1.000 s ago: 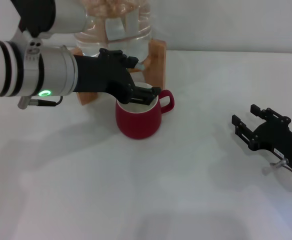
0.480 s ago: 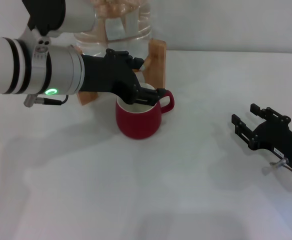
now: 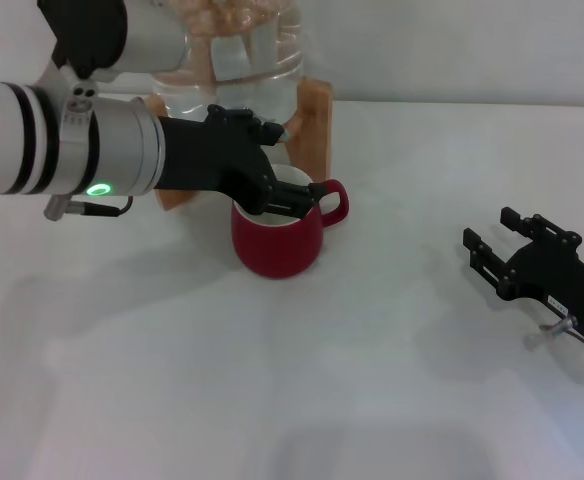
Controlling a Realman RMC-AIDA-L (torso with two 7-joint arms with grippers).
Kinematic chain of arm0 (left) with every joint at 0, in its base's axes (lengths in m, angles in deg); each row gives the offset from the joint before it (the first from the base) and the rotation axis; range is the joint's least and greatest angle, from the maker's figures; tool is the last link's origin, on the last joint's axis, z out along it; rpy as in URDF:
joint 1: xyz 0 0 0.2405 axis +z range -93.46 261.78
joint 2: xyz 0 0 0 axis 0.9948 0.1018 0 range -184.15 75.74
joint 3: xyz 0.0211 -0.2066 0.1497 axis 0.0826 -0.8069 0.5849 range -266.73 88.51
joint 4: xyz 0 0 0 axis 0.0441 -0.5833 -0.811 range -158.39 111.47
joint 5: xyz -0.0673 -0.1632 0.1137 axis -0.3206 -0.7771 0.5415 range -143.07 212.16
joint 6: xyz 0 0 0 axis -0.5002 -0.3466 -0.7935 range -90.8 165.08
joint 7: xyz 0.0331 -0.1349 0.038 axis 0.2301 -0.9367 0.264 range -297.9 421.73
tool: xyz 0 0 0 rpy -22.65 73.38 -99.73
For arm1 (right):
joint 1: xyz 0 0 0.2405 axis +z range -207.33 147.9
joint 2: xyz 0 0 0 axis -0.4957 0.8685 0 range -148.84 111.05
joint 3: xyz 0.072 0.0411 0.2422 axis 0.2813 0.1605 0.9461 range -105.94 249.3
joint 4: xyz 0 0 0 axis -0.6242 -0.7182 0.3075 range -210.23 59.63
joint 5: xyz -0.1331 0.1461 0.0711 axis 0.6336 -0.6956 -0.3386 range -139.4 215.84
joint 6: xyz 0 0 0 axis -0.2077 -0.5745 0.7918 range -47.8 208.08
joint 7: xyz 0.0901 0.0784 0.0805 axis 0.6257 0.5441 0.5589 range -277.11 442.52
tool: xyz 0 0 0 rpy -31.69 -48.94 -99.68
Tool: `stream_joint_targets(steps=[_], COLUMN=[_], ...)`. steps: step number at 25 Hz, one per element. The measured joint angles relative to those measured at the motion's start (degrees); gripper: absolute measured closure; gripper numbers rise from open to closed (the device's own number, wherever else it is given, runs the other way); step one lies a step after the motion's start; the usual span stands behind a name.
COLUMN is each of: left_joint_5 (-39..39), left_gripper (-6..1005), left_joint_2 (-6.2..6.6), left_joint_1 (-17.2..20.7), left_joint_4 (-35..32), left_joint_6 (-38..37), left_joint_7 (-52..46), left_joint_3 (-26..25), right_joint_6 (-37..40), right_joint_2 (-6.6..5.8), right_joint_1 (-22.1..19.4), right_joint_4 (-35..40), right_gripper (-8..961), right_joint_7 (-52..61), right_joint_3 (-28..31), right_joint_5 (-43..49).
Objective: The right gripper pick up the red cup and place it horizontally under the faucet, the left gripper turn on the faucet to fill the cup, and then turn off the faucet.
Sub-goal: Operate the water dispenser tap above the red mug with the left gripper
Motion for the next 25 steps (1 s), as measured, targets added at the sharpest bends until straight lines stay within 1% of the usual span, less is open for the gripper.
stream_joint_targets(steps=[10, 25], left_joint_5=[0.2, 0.0], left_gripper=[121, 123], left_joint_2=[0.02, -0.07], left_joint_1=[-2.3, -2.5], left_joint_4=[2.2, 2.7], left_joint_6=[0.1, 0.0], left_joint_7=[0.9, 2.0], left_joint_3=[0.0, 0.2], right_joint_6=[0.0, 0.1], right_joint_2=[0.00, 0.00], right_joint_1=[-0.1, -0.1], right_joint_4=[0.0, -0.1], right_gripper=[415, 415], right_joint_7=[0.0, 0.0], right_joint_3=[0.0, 0.0], right_joint_5=[0.0, 0.0])
